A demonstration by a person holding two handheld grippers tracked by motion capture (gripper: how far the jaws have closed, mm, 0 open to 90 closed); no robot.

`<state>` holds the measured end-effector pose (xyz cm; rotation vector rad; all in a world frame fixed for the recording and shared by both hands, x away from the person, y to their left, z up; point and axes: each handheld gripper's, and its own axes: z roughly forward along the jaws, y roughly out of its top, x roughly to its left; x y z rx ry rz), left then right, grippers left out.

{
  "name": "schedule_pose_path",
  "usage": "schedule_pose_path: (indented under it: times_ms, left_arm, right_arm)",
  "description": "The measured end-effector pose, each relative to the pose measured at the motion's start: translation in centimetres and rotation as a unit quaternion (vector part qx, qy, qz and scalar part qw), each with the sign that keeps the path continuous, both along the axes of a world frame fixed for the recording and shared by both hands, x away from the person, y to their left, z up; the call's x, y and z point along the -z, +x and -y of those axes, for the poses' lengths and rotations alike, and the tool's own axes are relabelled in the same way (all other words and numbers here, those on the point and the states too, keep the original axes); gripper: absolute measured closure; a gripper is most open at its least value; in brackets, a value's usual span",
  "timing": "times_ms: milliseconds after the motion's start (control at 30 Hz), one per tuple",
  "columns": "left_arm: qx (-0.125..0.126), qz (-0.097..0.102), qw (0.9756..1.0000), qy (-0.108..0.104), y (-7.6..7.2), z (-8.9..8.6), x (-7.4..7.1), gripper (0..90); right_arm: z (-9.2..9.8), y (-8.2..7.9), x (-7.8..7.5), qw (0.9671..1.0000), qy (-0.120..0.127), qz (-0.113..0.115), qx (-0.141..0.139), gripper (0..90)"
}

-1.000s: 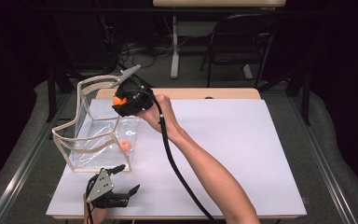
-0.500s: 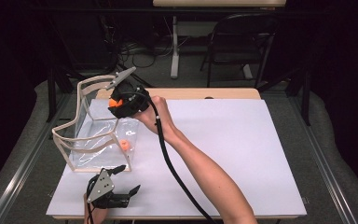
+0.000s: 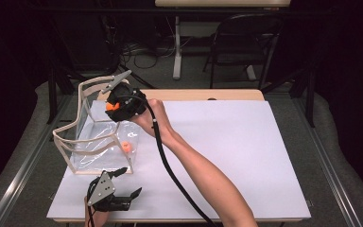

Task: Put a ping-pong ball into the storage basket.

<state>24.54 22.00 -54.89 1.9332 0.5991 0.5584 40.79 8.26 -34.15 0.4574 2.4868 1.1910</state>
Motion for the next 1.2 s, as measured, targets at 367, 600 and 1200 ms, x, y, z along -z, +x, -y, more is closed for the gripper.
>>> schedule_pose_path:
  times_ms: [367, 600, 1200]
  left_arm:
    - [0.001, 0.001, 1.0, 0.002, 0.0, 0.0, 0.0, 15.8]
    - [-0.002, -0.001, 1.0, 0.0, 0.0, -0.1, 0.0, 15.8]
    - [-0.002, 0.0, 1.0, -0.002, 0.0, -0.1, 0.0, 15.7]
  right_arm:
    - [-0.7, 0.1, 0.6, 1.0, 0.003, -0.005, -0.003, 51.0]
    - [-0.7, 0.5, 0.9, 0.9999, 0.004, -0.01, -0.001, 51.0]
    - [-1.7, 0.9, 2.0, 0.9996, -0.015, -0.022, -0.001, 50.9]
